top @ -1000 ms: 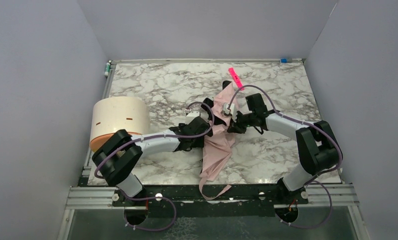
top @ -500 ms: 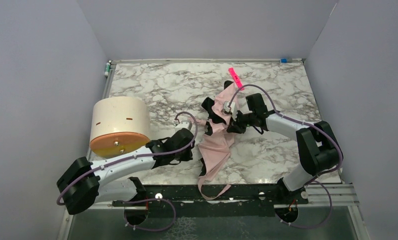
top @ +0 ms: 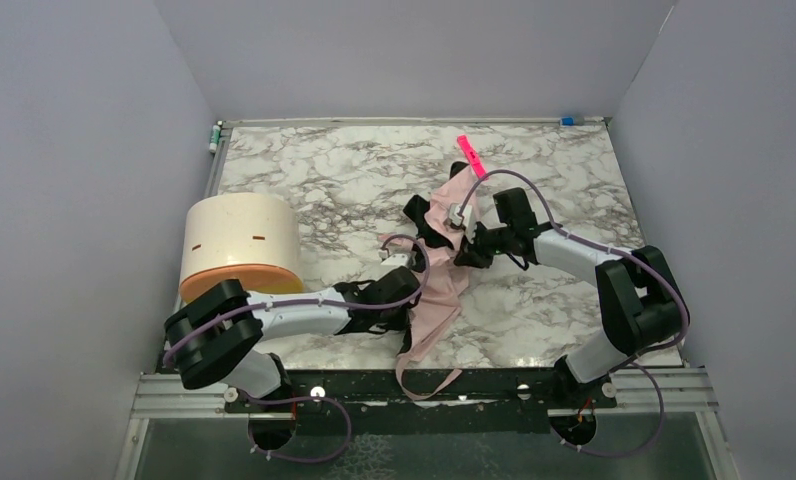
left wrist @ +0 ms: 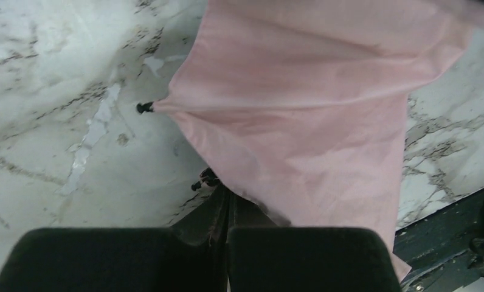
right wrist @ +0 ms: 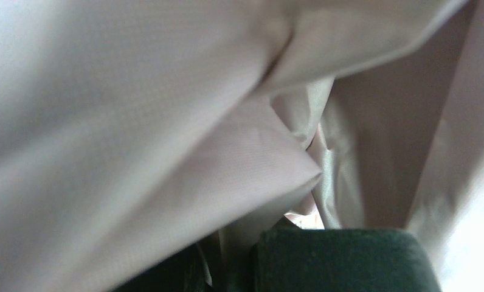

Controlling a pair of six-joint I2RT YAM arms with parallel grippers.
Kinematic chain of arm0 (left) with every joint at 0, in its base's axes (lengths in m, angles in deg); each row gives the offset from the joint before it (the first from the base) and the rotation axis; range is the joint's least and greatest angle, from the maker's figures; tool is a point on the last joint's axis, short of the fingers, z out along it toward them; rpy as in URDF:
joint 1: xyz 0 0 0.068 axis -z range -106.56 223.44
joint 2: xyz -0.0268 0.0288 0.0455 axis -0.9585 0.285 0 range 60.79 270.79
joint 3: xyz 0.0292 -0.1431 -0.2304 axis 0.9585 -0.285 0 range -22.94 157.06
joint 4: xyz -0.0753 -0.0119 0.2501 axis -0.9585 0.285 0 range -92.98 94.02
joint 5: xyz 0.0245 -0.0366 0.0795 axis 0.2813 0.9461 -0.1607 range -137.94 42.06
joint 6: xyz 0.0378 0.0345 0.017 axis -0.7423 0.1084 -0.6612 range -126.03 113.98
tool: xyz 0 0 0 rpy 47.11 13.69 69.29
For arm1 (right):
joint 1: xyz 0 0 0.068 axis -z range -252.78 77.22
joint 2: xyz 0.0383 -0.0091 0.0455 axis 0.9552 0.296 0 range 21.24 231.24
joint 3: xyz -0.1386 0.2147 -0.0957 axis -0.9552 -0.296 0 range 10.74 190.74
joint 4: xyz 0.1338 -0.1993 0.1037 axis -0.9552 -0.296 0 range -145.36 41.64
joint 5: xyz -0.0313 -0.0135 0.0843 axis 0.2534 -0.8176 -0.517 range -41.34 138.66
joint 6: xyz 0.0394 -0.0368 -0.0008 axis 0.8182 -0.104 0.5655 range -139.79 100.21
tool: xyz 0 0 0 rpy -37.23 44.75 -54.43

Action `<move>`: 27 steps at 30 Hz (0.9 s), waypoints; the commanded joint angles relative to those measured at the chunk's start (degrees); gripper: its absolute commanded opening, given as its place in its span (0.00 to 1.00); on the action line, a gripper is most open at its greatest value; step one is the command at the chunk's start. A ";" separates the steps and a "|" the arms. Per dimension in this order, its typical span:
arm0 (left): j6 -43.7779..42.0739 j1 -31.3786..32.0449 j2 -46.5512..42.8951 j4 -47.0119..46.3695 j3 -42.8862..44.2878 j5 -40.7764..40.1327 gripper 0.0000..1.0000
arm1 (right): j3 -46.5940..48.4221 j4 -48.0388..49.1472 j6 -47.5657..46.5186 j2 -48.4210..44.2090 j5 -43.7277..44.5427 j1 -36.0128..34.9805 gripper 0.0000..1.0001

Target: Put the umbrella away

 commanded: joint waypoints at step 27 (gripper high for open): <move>-11.36 -12.86 19.76 -7.49 10.93 -3.44 0.00 | 1.32 -6.82 -4.49 1.52 -7.11 -2.23 0.06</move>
